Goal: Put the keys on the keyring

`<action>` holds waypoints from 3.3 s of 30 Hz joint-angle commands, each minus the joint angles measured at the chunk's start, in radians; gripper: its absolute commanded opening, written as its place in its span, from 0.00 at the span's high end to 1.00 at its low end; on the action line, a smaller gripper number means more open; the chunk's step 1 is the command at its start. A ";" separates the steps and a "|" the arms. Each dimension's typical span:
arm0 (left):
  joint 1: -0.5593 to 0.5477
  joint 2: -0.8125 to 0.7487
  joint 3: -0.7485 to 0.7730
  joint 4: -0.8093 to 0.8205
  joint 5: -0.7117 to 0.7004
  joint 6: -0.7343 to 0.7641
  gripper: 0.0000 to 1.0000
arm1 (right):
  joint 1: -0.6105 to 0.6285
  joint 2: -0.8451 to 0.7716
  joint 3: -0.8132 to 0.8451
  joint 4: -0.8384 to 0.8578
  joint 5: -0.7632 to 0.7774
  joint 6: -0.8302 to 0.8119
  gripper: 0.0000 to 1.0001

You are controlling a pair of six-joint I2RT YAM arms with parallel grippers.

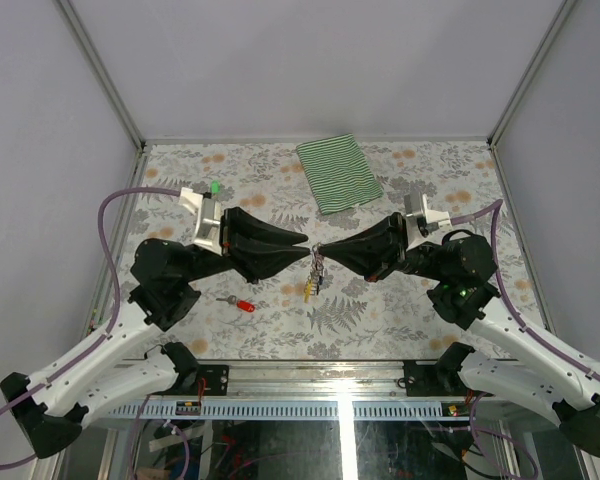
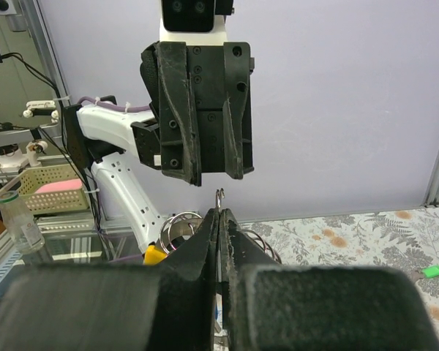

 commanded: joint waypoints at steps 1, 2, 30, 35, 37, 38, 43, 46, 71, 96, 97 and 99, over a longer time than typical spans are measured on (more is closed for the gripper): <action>-0.012 0.021 -0.004 0.077 0.012 -0.018 0.73 | 0.006 -0.029 0.038 0.059 -0.003 -0.018 1.00; -0.013 0.028 -0.004 0.076 0.015 -0.017 0.73 | 0.006 -0.031 0.038 0.060 -0.004 -0.017 1.00; -0.033 0.068 0.023 0.050 0.058 0.011 1.00 | 0.005 -0.032 0.040 0.044 -0.012 -0.030 1.00; -0.032 0.060 0.112 -0.173 0.089 0.124 1.00 | 0.006 -0.068 0.075 -0.108 -0.007 -0.126 0.87; -0.031 0.061 0.173 -0.329 0.098 0.198 1.00 | 0.006 -0.091 0.104 -0.209 0.001 -0.190 0.80; -0.031 0.068 0.211 -0.414 0.099 0.243 1.00 | 0.006 -0.100 0.115 -0.260 0.004 -0.215 0.77; -0.032 0.130 0.431 -0.866 0.068 0.436 1.00 | 0.006 -0.115 0.180 -0.509 0.020 -0.319 0.69; -0.032 0.202 0.556 -1.093 0.043 0.530 1.00 | 0.006 -0.106 0.209 -0.608 0.032 -0.337 0.66; -0.044 0.422 0.860 -1.567 0.010 0.728 1.00 | 0.006 0.070 0.246 -0.584 -0.072 -0.283 0.60; -0.045 0.428 0.863 -1.567 0.021 0.742 1.00 | 0.006 0.168 0.263 -0.542 -0.172 -0.246 0.77; -0.045 0.429 0.862 -1.567 0.020 0.742 1.00 | 0.006 0.168 0.263 -0.541 -0.172 -0.245 0.77; -0.045 0.430 0.863 -1.567 0.021 0.742 1.00 | 0.006 0.171 0.264 -0.541 -0.174 -0.245 0.78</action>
